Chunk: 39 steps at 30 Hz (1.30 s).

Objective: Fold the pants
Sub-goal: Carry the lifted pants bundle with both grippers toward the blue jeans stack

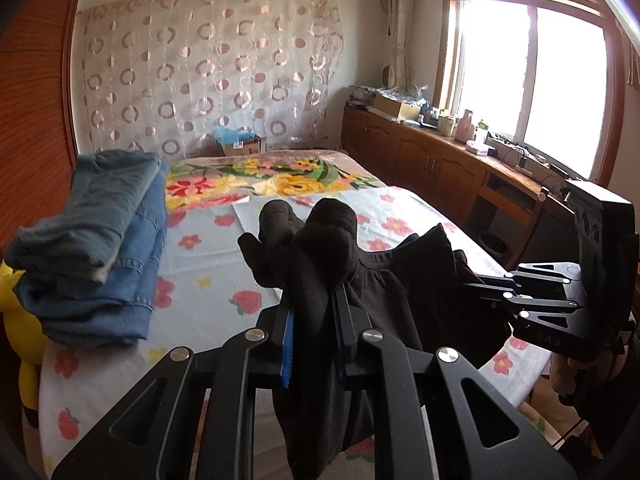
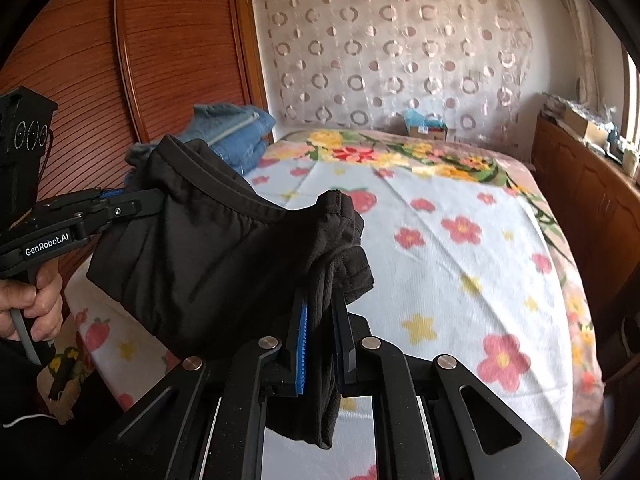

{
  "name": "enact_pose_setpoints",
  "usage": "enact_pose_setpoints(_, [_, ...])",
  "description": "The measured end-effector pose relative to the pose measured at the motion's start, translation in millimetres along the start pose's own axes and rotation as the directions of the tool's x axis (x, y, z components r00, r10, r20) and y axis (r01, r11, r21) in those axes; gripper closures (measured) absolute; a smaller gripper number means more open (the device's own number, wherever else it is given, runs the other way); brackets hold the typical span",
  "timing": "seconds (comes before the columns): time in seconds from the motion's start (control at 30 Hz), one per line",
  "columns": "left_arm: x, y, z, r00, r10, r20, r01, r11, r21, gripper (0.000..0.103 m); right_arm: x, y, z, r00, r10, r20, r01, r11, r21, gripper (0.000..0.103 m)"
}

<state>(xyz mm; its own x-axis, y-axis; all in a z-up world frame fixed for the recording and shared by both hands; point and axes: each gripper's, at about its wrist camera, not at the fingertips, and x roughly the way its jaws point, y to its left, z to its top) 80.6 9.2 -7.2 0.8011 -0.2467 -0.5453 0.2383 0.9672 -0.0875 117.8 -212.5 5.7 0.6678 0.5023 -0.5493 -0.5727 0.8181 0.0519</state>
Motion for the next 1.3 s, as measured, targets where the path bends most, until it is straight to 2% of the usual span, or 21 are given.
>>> enact_pose_setpoints(0.27, [-12, 4, 15, 0.999, 0.017, 0.048, -0.018, 1.000, 0.010, 0.086, -3, 2, 21, 0.999, -0.003, 0.049, 0.004, 1.000, -0.030, 0.093])
enact_pose_setpoints(0.67, [-22, 34, 52, 0.990, 0.075, 0.118, -0.073, 0.997, -0.021, 0.086, 21, 4, 80, 0.989, 0.026, 0.143, -0.009, 0.993, -0.114, 0.093])
enact_pose_setpoints(0.93, [-26, 67, 71, 0.979, 0.141, 0.145, -0.136, 0.990, -0.048, 0.086, 58, -1, 110, 0.984, 0.079, 0.159, -0.052, 0.984, -0.169, 0.093])
enact_pose_setpoints(1.3, [-18, 120, 82, 0.962, 0.234, 0.138, -0.219, 0.968, -0.119, 0.086, 131, -18, 158, 0.975, 0.159, 0.157, -0.118, 0.963, -0.242, 0.093])
